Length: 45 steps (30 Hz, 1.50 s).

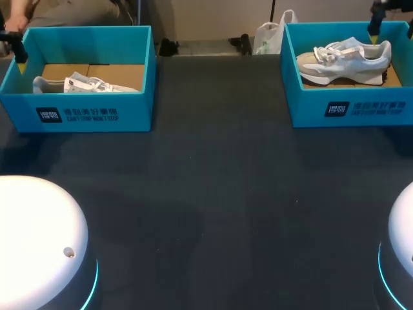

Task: Take the shoe out of the shoebox, open the shoe tongue, remove and reinsert the insole, then place the shoe into the shoebox

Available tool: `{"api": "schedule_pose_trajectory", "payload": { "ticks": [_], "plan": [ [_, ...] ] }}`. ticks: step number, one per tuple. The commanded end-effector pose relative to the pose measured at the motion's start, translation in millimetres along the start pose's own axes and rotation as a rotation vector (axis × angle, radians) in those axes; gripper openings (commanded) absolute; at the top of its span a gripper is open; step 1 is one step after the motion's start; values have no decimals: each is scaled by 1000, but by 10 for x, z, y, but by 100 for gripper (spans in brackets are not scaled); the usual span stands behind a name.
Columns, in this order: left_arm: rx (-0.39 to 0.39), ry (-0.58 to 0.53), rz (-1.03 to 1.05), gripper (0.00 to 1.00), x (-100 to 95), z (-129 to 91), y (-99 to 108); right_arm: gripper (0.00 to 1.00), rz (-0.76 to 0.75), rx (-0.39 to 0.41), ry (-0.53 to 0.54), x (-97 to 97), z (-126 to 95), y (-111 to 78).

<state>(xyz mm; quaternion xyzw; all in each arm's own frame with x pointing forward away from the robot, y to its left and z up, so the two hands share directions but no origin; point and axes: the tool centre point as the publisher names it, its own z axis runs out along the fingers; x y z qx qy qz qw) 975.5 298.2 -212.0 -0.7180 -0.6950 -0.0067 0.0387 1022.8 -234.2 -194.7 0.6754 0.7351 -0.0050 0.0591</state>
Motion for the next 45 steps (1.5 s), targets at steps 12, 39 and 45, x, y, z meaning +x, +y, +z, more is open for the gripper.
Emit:
{"api": "schedule_pose_trajectory", "payload": {
  "ticks": [12, 39, 45],
  "plan": [
    [-2, 2, 0, 100, 0, -4, -12, 100, 45, -43, -122, -421, 384, 811],
    [-2, 2, 0, 100, 0, -4, -12, 100, 26, -6, -134, -588, 930, 1072],
    [-2, 2, 0, 100, 0, -4, -12, 100, 24, 10, -137, -643, 1071, 1120]
  ]
}}
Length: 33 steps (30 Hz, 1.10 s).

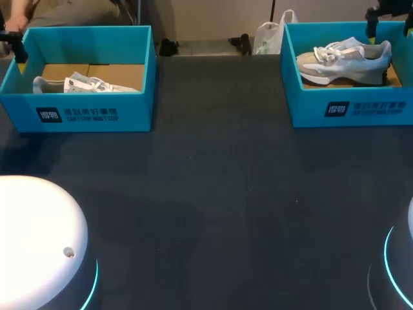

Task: Take the shoe out of the shoebox, open the shoe tongue, remove and reinsert the insole, then place the shoe into the shoebox

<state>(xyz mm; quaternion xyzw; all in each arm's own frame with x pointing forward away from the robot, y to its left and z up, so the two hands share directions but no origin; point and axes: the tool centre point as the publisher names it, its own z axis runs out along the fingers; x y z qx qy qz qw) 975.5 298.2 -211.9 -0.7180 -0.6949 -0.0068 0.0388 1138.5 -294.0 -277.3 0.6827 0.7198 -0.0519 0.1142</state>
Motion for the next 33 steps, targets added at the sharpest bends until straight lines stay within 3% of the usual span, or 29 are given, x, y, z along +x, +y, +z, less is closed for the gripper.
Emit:
{"api": "schedule_pose_trajectory", "payload": {
  "ticks": [1, 11, 13, 19, 23, 33],
  "plan": [
    [-2, 2, 0, 100, 0, -3, -11, 100, -6, 19, 6, -15, 120, 87],
    [-2, 2, 0, 100, 0, -3, -11, 100, -5, 34, 21, -45, 361, 130],
    [-2, 2, 0, 100, 0, -3, -11, 91, -2, 45, 25, -54, 408, 149],
    [-2, 2, 0, 100, 0, -3, -11, 79, -1, 61, 45, -63, 516, 179],
    [-2, 2, 0, 100, 0, -3, -11, 85, -3, 63, 54, -77, 590, 198],
    [-2, 2, 0, 100, 0, -3, -11, 82, 9, 86, 67, -158, 725, 237]
  ]
}}
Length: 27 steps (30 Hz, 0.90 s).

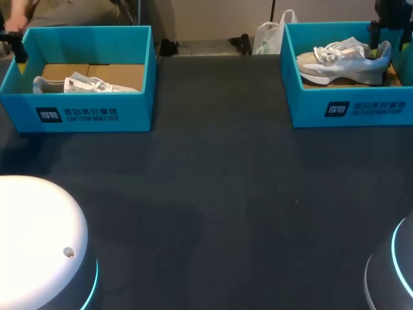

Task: Take the shoe out of the shoebox, open the shoe tongue, remove and reinsert the insole, then place the shoe into the shoebox

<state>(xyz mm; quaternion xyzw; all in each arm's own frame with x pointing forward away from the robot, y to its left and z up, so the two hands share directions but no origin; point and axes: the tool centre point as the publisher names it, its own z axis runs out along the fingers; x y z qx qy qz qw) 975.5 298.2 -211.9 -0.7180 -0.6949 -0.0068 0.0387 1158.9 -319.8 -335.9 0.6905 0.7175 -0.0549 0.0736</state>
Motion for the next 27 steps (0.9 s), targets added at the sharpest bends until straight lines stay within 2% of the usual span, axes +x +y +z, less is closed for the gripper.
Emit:
{"api": "schedule_pose_trajectory", "payload": {
  "ticks": [1, 5, 8, 11, 21, 27],
  "plan": [
    [-2, 2, 0, 100, 0, -3, -11, 82, -1, 25, 16, -42, 78, 106],
    [-2, 2, 0, 100, 0, -3, -11, 79, -5, 35, 34, -50, 148, 118],
    [-2, 2, 0, 100, 0, -3, -11, 72, -6, 42, 48, -37, 201, 116],
    [-2, 2, 0, 100, 0, -3, -11, 75, -7, 53, 62, -29, 265, 113],
    [-2, 2, 0, 100, 0, -3, -11, 74, -10, 77, 95, 2, 396, 114],
    [-2, 2, 0, 100, 0, -3, -11, 84, -5, 91, 118, 6, 474, 103]
  ]
}}
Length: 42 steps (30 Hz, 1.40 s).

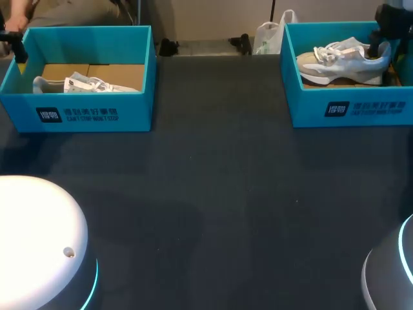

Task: Take the shoe out of the shoebox, open the shoe tongue, remove and reinsert the insole, then place the shoe into the shoebox

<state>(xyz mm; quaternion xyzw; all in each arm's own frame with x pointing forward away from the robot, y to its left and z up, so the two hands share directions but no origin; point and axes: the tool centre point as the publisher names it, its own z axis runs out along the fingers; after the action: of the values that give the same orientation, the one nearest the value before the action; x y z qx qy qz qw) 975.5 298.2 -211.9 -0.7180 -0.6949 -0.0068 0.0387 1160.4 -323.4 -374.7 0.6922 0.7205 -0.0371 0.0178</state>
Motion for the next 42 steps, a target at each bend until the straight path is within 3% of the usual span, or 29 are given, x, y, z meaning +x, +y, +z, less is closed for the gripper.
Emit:
{"api": "schedule_pose_trajectory", "payload": {
  "ticks": [1, 7, 10, 13, 15, 18, 19, 31, 42],
  "plan": [
    [-2, 2, 0, 100, 0, -3, -11, 83, 4, 42, 17, -44, 88, 99],
    [-2, 2, 0, 100, 0, -3, -11, 77, 9, 52, 27, -51, 131, 84],
    [-2, 2, 0, 100, 0, -3, -11, 67, 12, 55, 33, -51, 148, 81],
    [-2, 2, 0, 100, 0, -3, -11, 49, 14, 56, 39, -46, 166, 82],
    [-2, 2, 0, 100, 0, -3, -11, 42, 16, 60, 41, -44, 176, 84],
    [-2, 2, 0, 100, 0, -3, -11, 5, 26, 64, 40, -46, 181, 81],
    [-2, 2, 0, 100, 0, -3, -11, 0, 29, 64, 38, -48, 180, 79],
    [-2, 2, 0, 100, 0, -3, -11, 0, 60, 64, 18, -84, 104, 37],
    [-2, 2, 0, 100, 0, -3, -11, 0, 91, 28, -10, -104, -372, -98]
  ]
}}
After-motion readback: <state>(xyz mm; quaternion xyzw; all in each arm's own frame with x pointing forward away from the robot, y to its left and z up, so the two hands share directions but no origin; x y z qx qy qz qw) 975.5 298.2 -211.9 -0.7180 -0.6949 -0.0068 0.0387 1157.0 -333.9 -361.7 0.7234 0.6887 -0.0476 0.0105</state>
